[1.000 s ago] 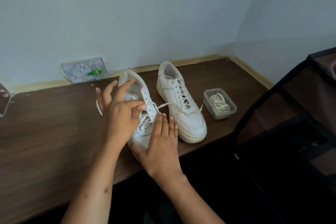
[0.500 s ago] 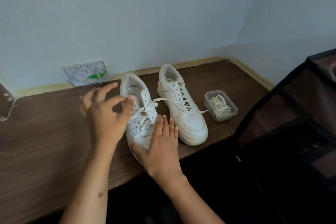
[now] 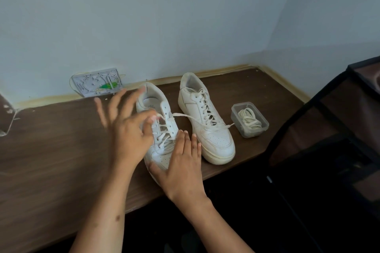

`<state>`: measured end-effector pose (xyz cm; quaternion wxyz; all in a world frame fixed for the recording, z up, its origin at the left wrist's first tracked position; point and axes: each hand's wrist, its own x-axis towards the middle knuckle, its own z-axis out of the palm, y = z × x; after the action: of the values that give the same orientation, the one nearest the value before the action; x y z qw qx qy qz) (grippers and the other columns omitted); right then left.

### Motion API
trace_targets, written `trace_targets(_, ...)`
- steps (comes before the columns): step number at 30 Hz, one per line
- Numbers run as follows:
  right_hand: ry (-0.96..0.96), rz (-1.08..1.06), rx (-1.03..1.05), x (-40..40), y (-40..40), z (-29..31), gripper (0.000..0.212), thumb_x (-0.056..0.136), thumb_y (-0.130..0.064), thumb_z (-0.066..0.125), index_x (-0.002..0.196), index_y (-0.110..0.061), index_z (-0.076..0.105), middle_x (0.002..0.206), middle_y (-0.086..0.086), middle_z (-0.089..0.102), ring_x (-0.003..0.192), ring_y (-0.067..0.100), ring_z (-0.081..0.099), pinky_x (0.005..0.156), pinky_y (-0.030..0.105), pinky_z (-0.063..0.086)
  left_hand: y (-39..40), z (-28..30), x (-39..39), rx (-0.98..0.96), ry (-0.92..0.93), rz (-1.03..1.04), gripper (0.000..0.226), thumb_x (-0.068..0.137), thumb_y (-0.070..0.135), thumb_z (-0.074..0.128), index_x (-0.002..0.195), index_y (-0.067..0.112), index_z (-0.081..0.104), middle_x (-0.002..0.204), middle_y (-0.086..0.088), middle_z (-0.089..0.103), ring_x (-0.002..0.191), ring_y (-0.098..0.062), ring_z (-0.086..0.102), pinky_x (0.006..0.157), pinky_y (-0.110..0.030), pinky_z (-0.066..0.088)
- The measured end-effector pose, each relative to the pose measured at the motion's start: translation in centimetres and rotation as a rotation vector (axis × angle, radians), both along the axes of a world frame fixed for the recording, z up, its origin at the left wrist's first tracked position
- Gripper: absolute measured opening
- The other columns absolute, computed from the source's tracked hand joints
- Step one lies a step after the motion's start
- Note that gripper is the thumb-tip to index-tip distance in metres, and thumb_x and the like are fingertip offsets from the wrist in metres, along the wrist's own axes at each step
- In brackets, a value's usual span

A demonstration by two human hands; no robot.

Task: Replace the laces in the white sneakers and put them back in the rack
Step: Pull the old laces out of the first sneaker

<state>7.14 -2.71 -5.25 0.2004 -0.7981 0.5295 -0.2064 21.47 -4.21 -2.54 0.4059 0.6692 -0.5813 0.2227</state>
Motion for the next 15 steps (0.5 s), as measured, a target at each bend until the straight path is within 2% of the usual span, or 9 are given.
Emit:
trace_targets(3,0.007,-0.007,-0.012,0.1,0.0,0.1,0.1,0.087,-0.063,0.048,0.154,-0.004,0.002,0.161,0.014,0.009,0.15,0.028,-0.005,0.121,0.037,-0.011,1.0,0.7,0.6,-0.254,0.131,0.149,0.011,0.089,0.014,0.066,0.083,0.019,0.074,0.13,-0.002,0.06,0.126,-0.027,0.039,0.113,-0.063,0.016)
trace_targets(5,-0.006,-0.017,-0.038,0.1,0.0,0.1,0.099,0.086,-0.063,0.05,0.153,-0.005,0.008,0.159,0.013,0.017,0.15,0.029,-0.001,0.122,0.039,-0.007,1.3,0.6,0.6,-0.276,0.2,0.207,0.012,0.094,0.022,0.062,0.087,0.019,0.072,0.133,-0.001,0.057,0.126,-0.026,0.034,0.112,-0.062,0.019)
trace_targets(9,-0.016,-0.016,-0.045,0.2,-0.1,-0.1,0.099,0.085,-0.063,0.051,0.153,-0.005,0.008,0.16,0.012,0.016,0.15,0.029,-0.003,0.121,0.037,-0.009,1.2,0.7,0.5,-0.194,0.284,0.172,0.024,0.095,0.039,0.056,0.104,0.023,0.072,0.142,0.003,0.05,0.128,-0.029,0.033,0.11,-0.057,0.025)
trace_targets(11,-0.041,-0.019,-0.063,0.3,-0.1,-0.3,0.099,0.084,-0.063,0.052,0.153,-0.005,0.011,0.159,0.013,0.018,0.15,0.03,0.0,0.121,0.037,-0.008,0.9,0.7,0.4,-0.111,0.158,0.09,0.023,0.093,0.04,0.058,0.097,0.026,0.076,0.141,0.002,0.051,0.127,-0.032,0.034,0.112,-0.053,0.023)
trace_targets(13,-0.052,-0.027,-0.078,0.5,0.0,-0.5,0.1,0.084,-0.065,0.051,0.152,-0.003,0.014,0.158,0.015,0.021,0.15,0.032,0.004,0.121,0.039,-0.004,0.3,0.1,0.0,0.049,0.029,0.045,0.018,0.087,0.041,0.065,0.09,0.03,0.078,0.142,0.002,0.052,0.13,-0.035,0.034,0.115,-0.057,0.013)
trace_targets(15,-0.066,-0.045,-0.101,0.6,0.0,-0.6,0.1,0.083,-0.068,0.051,0.151,-0.001,0.021,0.155,0.017,0.028,0.149,0.034,0.011,0.121,0.041,0.002,-0.2,-0.9,-0.5,0.19,0.016,0.052,0.011,0.084,0.038,0.074,0.092,0.031,0.079,0.144,0.001,0.051,0.135,-0.038,0.031,0.116,-0.064,0.005)
